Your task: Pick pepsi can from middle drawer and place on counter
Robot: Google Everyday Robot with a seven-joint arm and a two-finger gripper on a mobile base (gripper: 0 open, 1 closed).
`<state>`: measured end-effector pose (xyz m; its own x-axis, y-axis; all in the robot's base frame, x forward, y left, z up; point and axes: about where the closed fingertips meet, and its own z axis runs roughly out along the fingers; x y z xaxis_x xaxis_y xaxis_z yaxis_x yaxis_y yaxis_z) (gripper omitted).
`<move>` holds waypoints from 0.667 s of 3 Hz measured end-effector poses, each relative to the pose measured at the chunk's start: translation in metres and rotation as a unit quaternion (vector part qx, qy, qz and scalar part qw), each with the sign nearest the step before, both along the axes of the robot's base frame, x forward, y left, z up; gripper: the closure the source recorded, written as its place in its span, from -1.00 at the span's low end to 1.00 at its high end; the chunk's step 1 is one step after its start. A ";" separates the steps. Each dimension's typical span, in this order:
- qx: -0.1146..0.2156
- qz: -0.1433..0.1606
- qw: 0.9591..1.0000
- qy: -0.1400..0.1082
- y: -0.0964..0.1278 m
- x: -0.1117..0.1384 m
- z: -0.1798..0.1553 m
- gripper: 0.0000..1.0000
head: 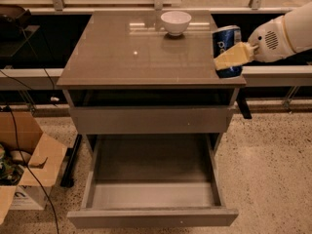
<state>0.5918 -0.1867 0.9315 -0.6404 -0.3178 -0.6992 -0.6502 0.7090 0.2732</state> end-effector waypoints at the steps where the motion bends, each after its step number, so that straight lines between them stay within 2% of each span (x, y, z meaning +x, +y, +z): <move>1: 0.002 -0.006 1.000 0.012 0.013 0.014 -0.025 1.00; 2: -0.003 0.004 1.000 0.012 0.038 0.055 -0.042 1.00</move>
Offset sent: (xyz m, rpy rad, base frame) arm 0.1194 0.0831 -0.0448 -0.0121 -0.0164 0.0510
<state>0.6469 -0.1485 0.8891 -0.6545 -0.3266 -0.6819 -0.6489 0.7055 0.2849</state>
